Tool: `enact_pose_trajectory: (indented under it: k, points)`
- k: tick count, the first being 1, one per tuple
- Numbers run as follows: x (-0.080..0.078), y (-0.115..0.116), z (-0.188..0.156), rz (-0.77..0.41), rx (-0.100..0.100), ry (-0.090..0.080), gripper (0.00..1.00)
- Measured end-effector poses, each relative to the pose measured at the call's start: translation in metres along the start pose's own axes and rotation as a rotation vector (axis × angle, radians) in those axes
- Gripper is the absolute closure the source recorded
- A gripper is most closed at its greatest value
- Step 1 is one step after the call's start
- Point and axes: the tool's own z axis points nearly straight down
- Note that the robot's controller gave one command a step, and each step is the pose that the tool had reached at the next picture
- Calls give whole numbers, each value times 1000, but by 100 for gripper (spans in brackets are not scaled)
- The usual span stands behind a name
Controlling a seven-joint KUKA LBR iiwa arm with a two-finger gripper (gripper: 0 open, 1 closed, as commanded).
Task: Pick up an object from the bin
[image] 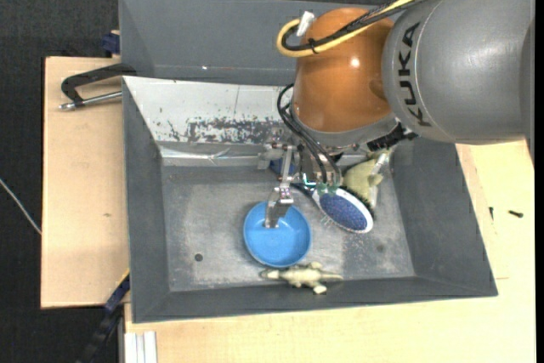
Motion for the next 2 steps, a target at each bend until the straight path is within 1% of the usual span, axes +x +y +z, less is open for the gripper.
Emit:
enact_pose_trajectory:
  k: [1,2]
  points:
    - [-8,-35,115,-513,1,-10,0]
    - [-12,-33,111,-512,-1,-28,100]
